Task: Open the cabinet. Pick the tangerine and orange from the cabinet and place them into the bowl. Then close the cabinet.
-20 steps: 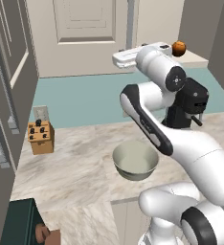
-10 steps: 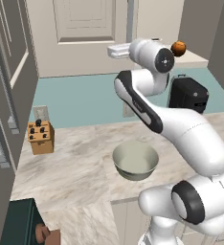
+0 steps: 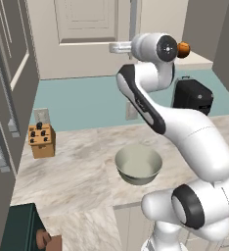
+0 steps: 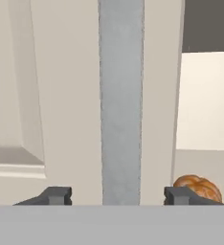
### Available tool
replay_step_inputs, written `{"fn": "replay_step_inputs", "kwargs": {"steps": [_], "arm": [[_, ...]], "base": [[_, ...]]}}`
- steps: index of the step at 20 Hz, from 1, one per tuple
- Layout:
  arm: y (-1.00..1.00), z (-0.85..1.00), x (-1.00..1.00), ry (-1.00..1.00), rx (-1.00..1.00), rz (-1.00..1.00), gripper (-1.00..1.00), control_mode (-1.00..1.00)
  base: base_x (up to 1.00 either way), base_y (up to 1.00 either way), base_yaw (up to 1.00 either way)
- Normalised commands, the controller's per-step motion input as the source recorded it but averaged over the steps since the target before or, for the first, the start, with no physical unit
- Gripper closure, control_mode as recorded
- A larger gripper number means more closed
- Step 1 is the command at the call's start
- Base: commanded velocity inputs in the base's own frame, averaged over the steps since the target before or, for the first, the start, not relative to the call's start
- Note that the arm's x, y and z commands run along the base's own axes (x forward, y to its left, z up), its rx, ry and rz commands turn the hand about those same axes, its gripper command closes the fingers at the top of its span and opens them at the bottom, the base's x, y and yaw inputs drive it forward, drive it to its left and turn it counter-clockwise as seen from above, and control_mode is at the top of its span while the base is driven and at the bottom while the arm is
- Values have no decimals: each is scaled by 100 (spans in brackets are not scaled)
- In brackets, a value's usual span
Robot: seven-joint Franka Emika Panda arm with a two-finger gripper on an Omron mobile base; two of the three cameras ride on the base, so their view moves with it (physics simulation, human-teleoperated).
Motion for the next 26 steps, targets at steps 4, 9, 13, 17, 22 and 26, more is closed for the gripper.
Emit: {"fn": "replay_step_inputs", "kwargs": {"steps": [4, 9, 13, 17, 22, 26], "arm": [[0, 0, -11, 0, 0, 0, 100, -100], [0, 0, -77, -16, 0, -1, 100, -100], [12, 0, -100, -27, 0, -3, 100, -100], [32, 0, -100, -30, 0, -5, 100, -100], [45, 14, -100, -17, 0, -8, 100, -100], [12, 23, -63, -4, 0, -8, 100, -100]], "base": [[0, 0, 0], [0, 0, 0], [0, 0, 0], [0, 0, 0], [0, 0, 0], [0, 0, 0]]}}
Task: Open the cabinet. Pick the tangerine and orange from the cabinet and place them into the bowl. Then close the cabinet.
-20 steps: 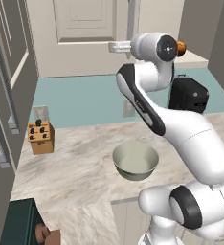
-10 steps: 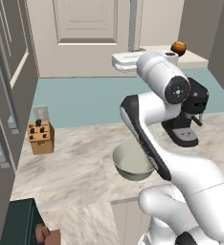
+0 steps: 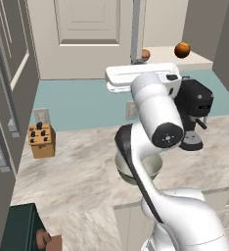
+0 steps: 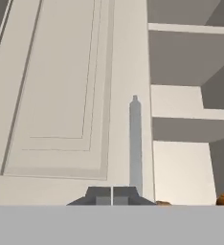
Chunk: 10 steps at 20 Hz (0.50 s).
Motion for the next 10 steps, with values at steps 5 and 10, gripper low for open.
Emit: {"fn": "replay_step_inputs", "kwargs": {"steps": [5, 10], "arm": [[-72, 6, -35, -10, 5, -5, 100, -100], [-100, 2, -3, -3, 20, 0, -100, -100]], "base": [[0, 0, 0], [0, 0, 0]]}}
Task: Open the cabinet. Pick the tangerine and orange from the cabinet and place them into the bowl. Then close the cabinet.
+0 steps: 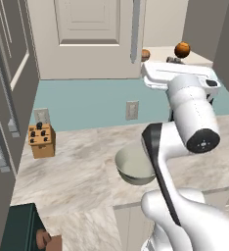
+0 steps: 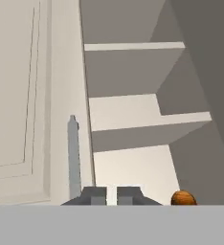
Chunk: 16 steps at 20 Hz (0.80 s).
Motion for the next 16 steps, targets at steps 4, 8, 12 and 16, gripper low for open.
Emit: {"fn": "replay_step_inputs", "kwargs": {"steps": [4, 8, 12, 16], "arm": [[-72, -1, 20, -2, 12, 8, -100, -100], [-54, -1, 29, 2, 10, 18, -100, -100], [-5, 0, 55, 22, 8, 12, -100, -100], [10, 0, 54, 25, 6, 6, -100, -100]], "base": [[0, 0, 0], [0, 0, 0], [0, 0, 0], [0, 0, 0]]}}
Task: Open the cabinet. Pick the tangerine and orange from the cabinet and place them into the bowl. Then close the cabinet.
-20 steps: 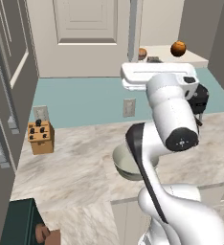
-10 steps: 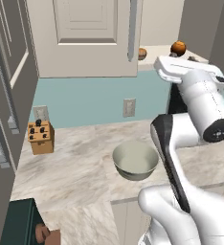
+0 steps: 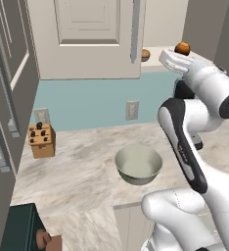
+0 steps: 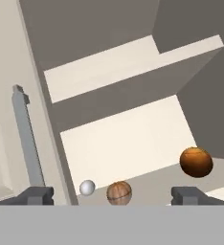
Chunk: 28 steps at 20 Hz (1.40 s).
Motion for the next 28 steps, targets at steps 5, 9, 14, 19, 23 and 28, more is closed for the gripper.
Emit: {"fn": "replay_step_inputs", "kwargs": {"steps": [5, 9, 14, 19, 23, 28], "arm": [[24, 0, 69, 21, 2, 0, -100, -100], [0, 0, 44, 6, 3, 1, -100, -100], [-24, 0, 33, 8, 22, 18, -100, -100], [-12, 0, 33, 0, 18, 14, -100, -100], [0, -13, 56, -2, 11, 2, -100, -100], [0, -12, 83, -1, 20, 3, -100, -100]], "base": [[0, 0, 0], [0, 0, 0], [0, 0, 0], [0, 0, 0], [0, 0, 0], [0, 0, 0]]}}
